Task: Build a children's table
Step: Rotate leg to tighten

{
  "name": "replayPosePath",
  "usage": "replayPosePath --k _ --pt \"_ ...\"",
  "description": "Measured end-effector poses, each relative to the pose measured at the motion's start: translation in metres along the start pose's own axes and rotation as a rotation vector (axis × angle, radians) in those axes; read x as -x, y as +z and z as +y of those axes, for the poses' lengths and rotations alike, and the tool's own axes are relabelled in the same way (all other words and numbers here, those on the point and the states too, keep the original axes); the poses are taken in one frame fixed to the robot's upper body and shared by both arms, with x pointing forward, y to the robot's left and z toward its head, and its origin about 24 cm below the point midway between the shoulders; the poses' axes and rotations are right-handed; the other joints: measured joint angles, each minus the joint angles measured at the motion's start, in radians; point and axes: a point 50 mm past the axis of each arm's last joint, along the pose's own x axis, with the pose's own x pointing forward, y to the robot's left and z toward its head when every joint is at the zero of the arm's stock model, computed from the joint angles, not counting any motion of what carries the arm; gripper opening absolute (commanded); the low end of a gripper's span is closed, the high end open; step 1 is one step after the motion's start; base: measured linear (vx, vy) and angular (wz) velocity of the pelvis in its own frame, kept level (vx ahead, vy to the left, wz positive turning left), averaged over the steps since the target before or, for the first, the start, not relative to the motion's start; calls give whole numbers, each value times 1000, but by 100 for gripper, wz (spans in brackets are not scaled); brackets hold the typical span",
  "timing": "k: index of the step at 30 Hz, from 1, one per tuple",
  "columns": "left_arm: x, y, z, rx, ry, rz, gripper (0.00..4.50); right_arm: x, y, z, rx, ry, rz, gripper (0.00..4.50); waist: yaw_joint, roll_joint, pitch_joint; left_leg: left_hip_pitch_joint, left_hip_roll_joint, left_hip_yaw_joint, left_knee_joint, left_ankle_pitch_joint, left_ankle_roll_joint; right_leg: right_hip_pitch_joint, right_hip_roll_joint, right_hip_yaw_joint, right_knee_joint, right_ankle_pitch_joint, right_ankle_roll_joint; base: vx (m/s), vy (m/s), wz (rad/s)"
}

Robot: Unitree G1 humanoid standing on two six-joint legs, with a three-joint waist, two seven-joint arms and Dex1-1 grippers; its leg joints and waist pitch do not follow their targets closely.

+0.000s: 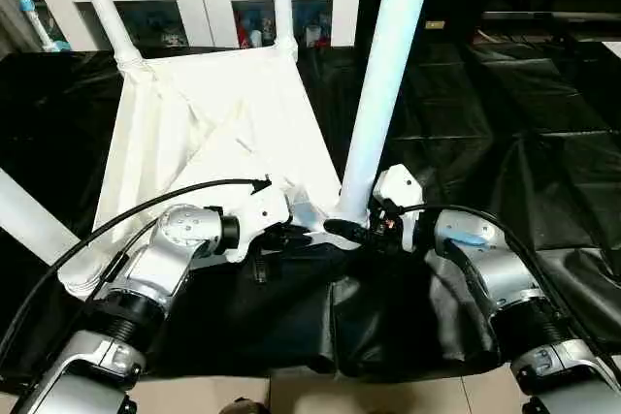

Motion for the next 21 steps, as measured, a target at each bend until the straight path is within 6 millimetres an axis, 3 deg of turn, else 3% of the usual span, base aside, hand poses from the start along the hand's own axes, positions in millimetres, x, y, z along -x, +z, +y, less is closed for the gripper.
replayPosePath --k 11,21 --pt "-1 -1 2 7 12 6 0 -4 -2 0 -32 -36 -15 263 -2 0 0 0 1 0 4 0 0 0 0 0 3 0 0 0 0 0" --pt "-31 7 14 95 141 33 0 -31 -7 0 -190 -428 -6 262 -26 -2 0 14 0 -1 4 -2 -5 9 -1 2 7 -1 2 0 0 0"
